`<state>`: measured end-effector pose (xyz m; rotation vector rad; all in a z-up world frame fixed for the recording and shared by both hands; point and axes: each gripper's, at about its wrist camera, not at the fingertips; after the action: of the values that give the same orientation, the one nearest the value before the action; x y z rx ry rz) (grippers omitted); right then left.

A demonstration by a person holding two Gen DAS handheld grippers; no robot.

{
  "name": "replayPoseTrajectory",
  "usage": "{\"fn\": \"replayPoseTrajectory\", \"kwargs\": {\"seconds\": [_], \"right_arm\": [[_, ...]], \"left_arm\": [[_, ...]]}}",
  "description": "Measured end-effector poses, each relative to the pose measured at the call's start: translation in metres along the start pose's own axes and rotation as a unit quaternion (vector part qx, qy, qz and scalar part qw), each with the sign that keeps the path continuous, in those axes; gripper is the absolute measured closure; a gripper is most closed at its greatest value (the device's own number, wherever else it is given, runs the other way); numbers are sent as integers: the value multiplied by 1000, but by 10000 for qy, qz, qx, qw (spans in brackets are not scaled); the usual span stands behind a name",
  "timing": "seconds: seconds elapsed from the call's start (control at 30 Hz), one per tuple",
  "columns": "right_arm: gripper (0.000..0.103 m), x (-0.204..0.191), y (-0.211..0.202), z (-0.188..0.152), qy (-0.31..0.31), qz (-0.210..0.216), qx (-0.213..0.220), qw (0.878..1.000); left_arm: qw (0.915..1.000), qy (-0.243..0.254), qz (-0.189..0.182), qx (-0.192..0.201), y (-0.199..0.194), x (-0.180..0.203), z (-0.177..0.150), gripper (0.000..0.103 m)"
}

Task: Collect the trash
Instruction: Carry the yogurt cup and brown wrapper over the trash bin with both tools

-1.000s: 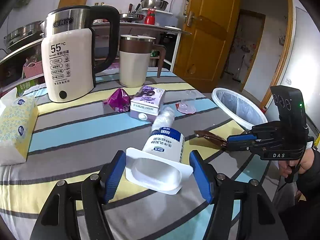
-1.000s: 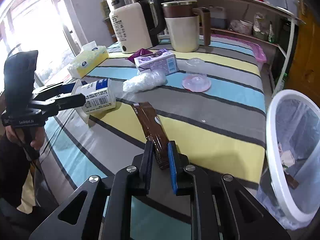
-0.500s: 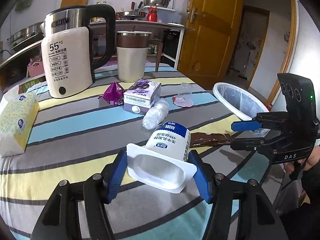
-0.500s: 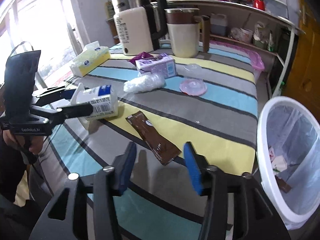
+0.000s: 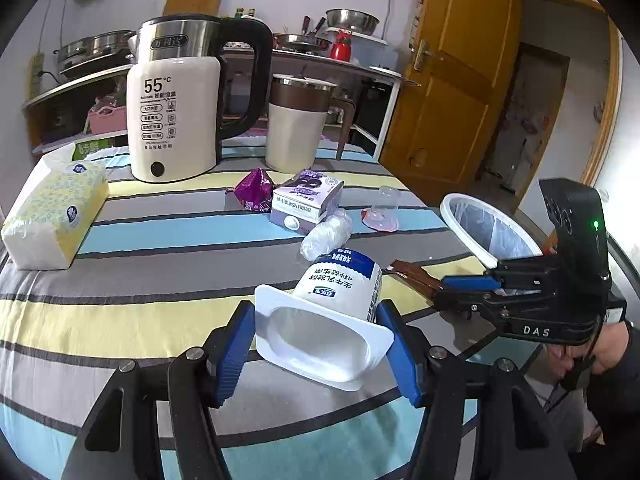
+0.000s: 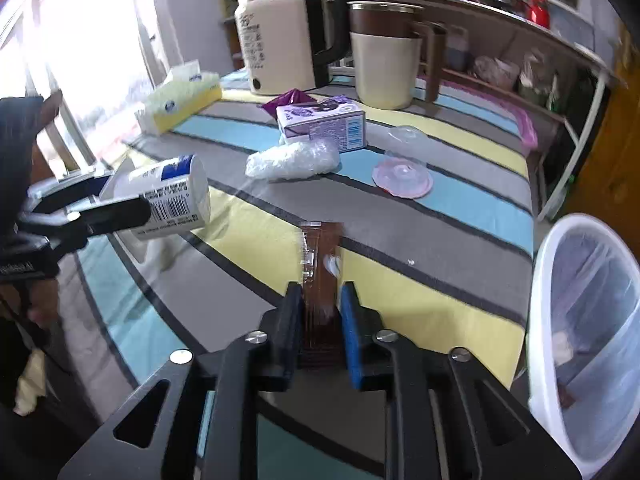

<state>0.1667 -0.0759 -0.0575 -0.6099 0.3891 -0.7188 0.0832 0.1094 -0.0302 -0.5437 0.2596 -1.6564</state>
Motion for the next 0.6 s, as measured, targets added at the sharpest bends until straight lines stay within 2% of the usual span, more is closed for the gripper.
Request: {"fn": "replayPoseTrajectory", "kwargs": {"seconds": [0.23,0.6], "right_arm": [[84,14,-32,-13,583,-114,314,9977],[84,40,-89,-24,1172,-446,860,9884]], "left_arm": [[9999,-10,-108,112,-2,19,3,41],[9979,255,-588,96,11,72,10,41]]}}
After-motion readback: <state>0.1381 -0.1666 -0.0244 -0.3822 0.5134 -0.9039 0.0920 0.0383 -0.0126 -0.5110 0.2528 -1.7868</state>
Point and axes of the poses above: each gripper's, at about its wrist camera, not at the fingertips, and y roughly the way its jaws point, x to its right, z to its top, and after that the axes turned 11 degrees about x, right-handed
